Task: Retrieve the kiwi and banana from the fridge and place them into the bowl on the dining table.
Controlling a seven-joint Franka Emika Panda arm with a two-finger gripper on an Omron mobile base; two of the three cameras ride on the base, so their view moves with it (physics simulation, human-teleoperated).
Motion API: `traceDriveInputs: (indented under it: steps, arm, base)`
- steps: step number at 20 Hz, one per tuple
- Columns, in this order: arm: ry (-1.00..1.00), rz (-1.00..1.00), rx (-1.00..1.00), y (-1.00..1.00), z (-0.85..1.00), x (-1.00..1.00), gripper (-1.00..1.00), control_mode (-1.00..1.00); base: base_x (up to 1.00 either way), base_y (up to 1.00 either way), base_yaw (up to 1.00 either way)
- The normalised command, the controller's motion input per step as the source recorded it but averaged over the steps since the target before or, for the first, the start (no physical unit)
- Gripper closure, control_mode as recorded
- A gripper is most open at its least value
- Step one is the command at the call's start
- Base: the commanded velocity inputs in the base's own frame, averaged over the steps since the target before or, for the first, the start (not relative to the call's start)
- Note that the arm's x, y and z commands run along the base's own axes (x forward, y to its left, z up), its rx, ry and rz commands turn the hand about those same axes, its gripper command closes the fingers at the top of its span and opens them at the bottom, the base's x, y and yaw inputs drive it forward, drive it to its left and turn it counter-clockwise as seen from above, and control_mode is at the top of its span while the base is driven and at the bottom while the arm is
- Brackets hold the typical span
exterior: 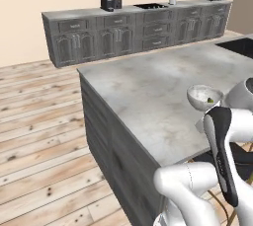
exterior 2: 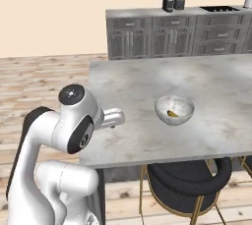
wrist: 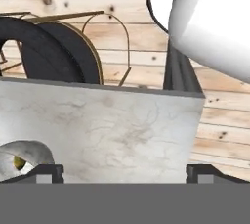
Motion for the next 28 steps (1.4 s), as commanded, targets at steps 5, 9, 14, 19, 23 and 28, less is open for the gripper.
traceDriveInputs:
  steps: [5,9,14,19,23,28]
  arm:
    - [0.00,0.33,0.00,0.82,0.00,-0.42,-1.00,-1.00]
    - [0.00,0.34,-0.03,0.89,0.00,-0.10,-1.00,-1.00]
    - [0.00,0.15,-0.05,0.62,-0.19,0.00,-1.00,-1.00]
    - [0.00,0.02,-0.02,0.05,-0.25,0.09,-1.00,-1.00]
    - [0.00,0.03,0.00,-0.05,-0.14,0.12,-1.00,-1.00]
    - [0.00,0.02,0.00,-0.07,-0.08,0.04,-1.00,-1.00]
  base:
    - [0.00,0.00,0.00]
    - [0.00,0.00,0.00]
    - [0.00,0.00,0.00]
    - [0.00,0.00,0.00]
    - [0.00,0.00,0.00]
    - [0.00,0.00,0.00]
